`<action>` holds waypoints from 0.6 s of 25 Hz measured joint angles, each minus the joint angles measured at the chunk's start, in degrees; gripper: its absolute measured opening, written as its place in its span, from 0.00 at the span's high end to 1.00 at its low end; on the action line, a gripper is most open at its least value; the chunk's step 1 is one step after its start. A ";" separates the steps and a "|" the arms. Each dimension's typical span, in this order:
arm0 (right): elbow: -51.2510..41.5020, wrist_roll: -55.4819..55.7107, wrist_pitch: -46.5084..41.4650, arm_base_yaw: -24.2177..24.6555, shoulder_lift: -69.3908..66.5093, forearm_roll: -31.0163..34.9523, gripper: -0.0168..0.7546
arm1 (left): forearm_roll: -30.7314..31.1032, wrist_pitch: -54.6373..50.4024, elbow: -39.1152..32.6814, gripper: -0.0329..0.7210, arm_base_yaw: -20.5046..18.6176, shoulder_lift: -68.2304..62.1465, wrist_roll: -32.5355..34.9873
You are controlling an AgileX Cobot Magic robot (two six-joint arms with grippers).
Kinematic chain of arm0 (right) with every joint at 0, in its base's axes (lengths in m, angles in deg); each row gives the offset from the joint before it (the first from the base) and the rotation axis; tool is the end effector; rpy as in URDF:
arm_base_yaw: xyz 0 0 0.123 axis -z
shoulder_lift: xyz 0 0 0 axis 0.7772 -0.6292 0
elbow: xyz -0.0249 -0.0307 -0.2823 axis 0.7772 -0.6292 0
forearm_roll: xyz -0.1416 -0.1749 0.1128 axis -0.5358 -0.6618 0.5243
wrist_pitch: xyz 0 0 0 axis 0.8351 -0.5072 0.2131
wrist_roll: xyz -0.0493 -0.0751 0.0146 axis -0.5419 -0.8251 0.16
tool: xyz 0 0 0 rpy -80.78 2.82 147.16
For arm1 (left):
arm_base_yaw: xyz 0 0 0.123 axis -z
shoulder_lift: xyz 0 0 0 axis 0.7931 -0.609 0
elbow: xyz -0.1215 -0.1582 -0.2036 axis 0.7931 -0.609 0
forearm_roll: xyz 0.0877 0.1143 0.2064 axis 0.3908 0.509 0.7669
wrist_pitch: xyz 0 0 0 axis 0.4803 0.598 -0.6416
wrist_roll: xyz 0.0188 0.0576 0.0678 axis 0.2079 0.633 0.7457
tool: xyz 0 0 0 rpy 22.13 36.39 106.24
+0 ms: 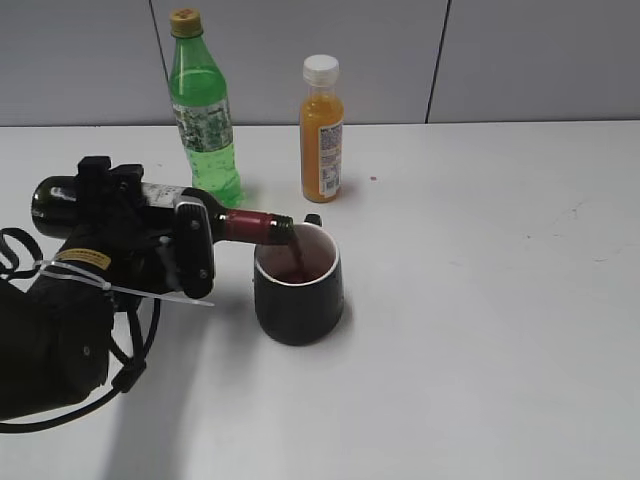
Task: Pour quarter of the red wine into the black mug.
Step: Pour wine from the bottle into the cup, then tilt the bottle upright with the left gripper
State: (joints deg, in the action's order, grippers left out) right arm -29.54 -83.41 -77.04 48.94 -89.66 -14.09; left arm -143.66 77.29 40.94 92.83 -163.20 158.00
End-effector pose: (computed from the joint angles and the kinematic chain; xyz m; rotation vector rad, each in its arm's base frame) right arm 0.0083 0.0008 0.2640 -0.0884 2.0022 -0.0024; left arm 0.2621 -0.1347 0.1208 1.3893 1.4727 1.2445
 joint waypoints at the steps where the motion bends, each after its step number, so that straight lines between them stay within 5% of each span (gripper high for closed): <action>1: 0.00 0.00 0.00 0.00 0.00 0.00 0.22 | 0.01 0.00 0.00 0.23 0.00 0.00 0.07; 15: 0.00 0.00 0.00 0.00 0.00 0.00 0.22 | 0.24 0.11 0.00 0.23 0.00 0.00 0.18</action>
State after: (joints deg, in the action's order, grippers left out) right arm -29.54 -83.41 -77.04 48.94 -89.66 -14.09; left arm -143.41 77.41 40.94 92.83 -163.20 158.18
